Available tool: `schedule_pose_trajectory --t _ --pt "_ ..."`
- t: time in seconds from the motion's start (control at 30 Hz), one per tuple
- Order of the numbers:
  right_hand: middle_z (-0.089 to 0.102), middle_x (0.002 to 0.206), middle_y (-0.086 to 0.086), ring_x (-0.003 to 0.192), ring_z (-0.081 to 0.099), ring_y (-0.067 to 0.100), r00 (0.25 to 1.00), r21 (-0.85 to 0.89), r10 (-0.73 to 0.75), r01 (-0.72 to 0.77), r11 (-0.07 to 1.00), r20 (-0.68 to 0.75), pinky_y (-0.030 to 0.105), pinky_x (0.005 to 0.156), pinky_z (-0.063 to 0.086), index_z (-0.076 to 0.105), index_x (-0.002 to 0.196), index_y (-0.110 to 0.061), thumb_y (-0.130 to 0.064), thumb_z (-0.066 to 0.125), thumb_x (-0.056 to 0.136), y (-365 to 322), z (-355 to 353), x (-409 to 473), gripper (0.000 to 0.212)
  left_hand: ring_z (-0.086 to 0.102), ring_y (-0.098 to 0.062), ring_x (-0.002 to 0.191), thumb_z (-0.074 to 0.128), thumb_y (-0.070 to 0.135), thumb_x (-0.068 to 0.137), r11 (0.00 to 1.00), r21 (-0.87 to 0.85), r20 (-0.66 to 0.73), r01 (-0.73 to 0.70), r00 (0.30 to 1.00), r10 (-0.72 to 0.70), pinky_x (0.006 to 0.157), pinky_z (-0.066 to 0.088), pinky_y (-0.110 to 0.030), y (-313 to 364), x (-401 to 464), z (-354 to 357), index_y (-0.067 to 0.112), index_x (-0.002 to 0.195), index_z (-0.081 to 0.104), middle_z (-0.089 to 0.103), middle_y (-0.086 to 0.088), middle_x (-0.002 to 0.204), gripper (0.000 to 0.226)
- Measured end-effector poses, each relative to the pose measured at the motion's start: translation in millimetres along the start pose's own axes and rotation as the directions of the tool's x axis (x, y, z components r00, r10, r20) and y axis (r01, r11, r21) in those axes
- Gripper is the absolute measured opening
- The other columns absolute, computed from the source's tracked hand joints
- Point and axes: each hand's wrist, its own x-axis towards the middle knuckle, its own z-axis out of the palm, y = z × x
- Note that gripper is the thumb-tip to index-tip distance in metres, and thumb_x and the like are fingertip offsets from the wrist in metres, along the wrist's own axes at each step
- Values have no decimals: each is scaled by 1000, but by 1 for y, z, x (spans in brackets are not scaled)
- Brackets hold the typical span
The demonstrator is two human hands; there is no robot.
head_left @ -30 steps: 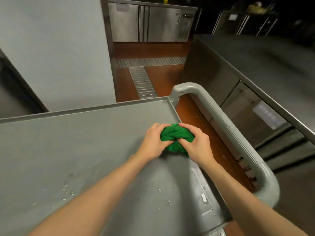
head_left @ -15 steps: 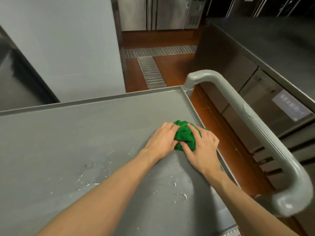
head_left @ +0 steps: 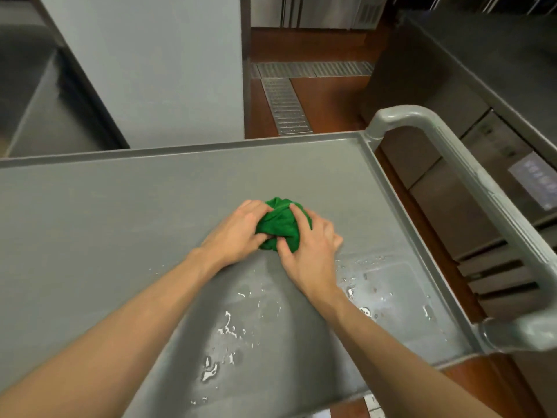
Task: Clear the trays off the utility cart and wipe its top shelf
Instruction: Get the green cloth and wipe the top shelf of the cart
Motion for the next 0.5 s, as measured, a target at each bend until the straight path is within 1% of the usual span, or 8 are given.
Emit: schedule_pose_trajectory --t 0.07,0.13,0.23,0.3,0.37,0.47,0.5 --pt "53 134 2 113 48 27 998 6 -41 41 999 39 46 87 37 45 140 -30 -47 56 76 -36 13 -9 67 49 -21 102 65 10 74 999 22 -21 44 999 -44 86 31 -19 -21 -30 -21 4 113 58 62 -12 106 40" --pt "53 134 3 111 48 28 995 8 -81 81 997 65 46 85 37 45 140 -30 -47 57 76 -72 27 -19 68 47 -19 97 61 14 70 994 42 -32 105 994 -104 84 31 -20 -39 -62 -42 1 110 60 64 -16 102 42" --pt "52 134 4 112 47 29 982 43 -154 150 988 108 47 86 37 43 141 -29 -47 56 76 -128 44 -40 69 54 -29 99 62 15 69 970 92 -66 225 973 -219 84 31 -22 -64 -117 -73 2 111 60 64 -15 102 44" --pt "52 134 5 113 47 29 968 64 -216 209 976 128 48 87 36 42 141 -29 -46 55 77 -164 54 -54 68 56 -32 101 69 6 71 950 140 -98 279 959 -267 84 31 -21 -79 -153 -92 1 113 59 64 -15 105 43" --pt "51 135 5 113 46 29 959 99 -247 235 967 142 48 88 35 41 140 -29 -45 56 77 -197 65 -66 67 59 -34 100 73 1 68 928 190 -113 320 946 -303 84 33 -25 -93 -182 -110 -1 111 60 66 -17 105 45" --pt "53 132 5 109 47 30 947 125 -274 255 959 170 47 84 34 42 139 -28 -46 59 76 -241 76 -86 67 63 -37 90 69 11 65 890 284 -114 356 934 -337 79 41 -36 -112 -218 -137 0 101 63 68 -18 95 38" --pt "53 132 6 108 47 30 941 127 -287 267 955 177 47 83 35 41 138 -28 -46 60 76 -254 80 -91 67 63 -37 87 68 13 64 880 303 -112 365 931 -348 76 43 -38 -116 -228 -145 1 97 63 67 -17 90 35"
